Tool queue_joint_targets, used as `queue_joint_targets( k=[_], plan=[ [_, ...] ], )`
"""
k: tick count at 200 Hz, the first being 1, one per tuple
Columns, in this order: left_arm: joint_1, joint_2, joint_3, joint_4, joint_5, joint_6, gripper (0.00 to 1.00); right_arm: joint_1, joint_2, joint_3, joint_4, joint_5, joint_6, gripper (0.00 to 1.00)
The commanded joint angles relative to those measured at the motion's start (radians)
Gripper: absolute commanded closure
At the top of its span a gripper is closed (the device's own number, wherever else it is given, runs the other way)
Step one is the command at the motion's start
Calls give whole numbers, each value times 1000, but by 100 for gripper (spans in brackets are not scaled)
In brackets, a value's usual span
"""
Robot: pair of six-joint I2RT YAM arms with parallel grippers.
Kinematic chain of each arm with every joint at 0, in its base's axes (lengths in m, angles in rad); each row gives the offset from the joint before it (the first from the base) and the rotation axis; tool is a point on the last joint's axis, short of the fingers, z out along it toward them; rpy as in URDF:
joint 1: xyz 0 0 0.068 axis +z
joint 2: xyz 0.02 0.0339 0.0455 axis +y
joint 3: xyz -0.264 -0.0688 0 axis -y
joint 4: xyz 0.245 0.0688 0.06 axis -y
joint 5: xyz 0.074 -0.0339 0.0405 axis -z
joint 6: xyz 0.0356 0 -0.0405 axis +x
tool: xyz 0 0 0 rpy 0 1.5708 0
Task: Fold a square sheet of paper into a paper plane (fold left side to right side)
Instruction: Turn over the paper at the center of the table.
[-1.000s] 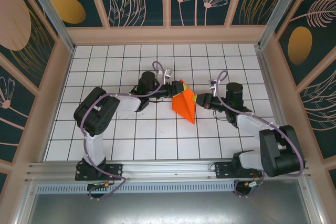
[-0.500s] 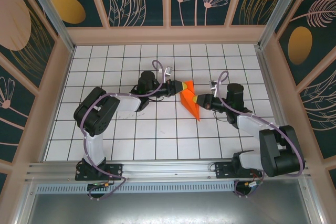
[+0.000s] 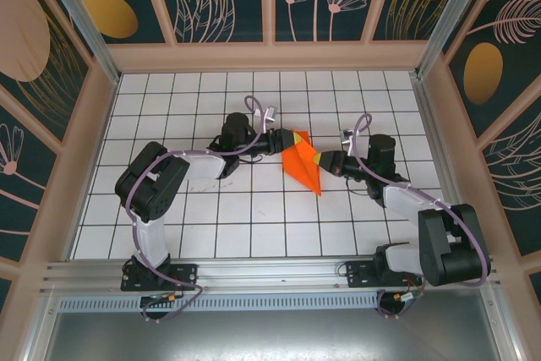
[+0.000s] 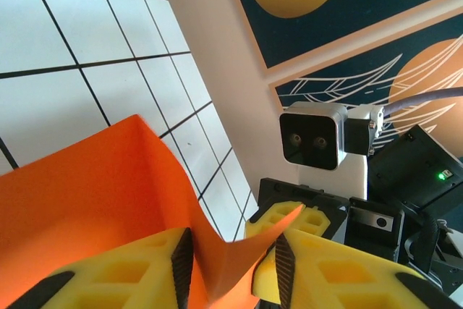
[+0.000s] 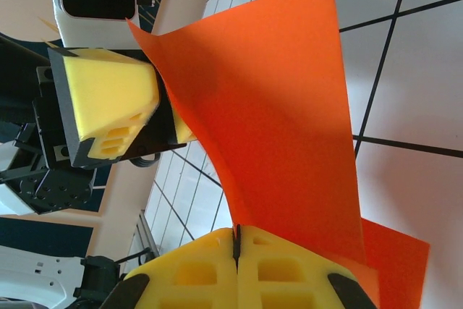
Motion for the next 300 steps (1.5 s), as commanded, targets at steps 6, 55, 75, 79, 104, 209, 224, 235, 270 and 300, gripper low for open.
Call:
queue_joint_targets(
  k=[6, 55, 75, 79, 104, 209, 224, 235, 270, 300],
  plan=[
    [-3, -31, 13, 65, 32, -1, 59, -16, 7, -11, 56, -44, 34, 98],
    [-3, -36, 5, 98, 53, -10, 61, -24, 52, 12, 70, -96, 75, 98],
    [-4, -34, 4, 97, 53, -7, 63, -26, 65, 13, 78, -110, 85, 98],
    [-4, -34, 3, 97, 54, -6, 63, -26, 67, 13, 79, -111, 87, 98],
    [-4, -35, 4, 78, 47, 10, 64, -31, 72, 8, 99, -118, 106, 98],
    [-5, -48, 8, -17, 13, 77, 80, -47, 84, 17, 53, -153, 95, 91],
    [-4, -54, 11, -40, 3, 84, 82, -54, 76, 21, 24, -150, 73, 84],
    [-4, -60, 13, -50, -5, 85, 83, -63, 59, 23, 1, -141, 55, 77],
    [-4, -86, 31, -105, -36, 81, 87, -123, -69, 35, -180, -38, -74, 49],
    [-4, -109, 51, -130, -48, 58, 89, -162, -148, -1, -187, -33, -106, 17]
  ],
)
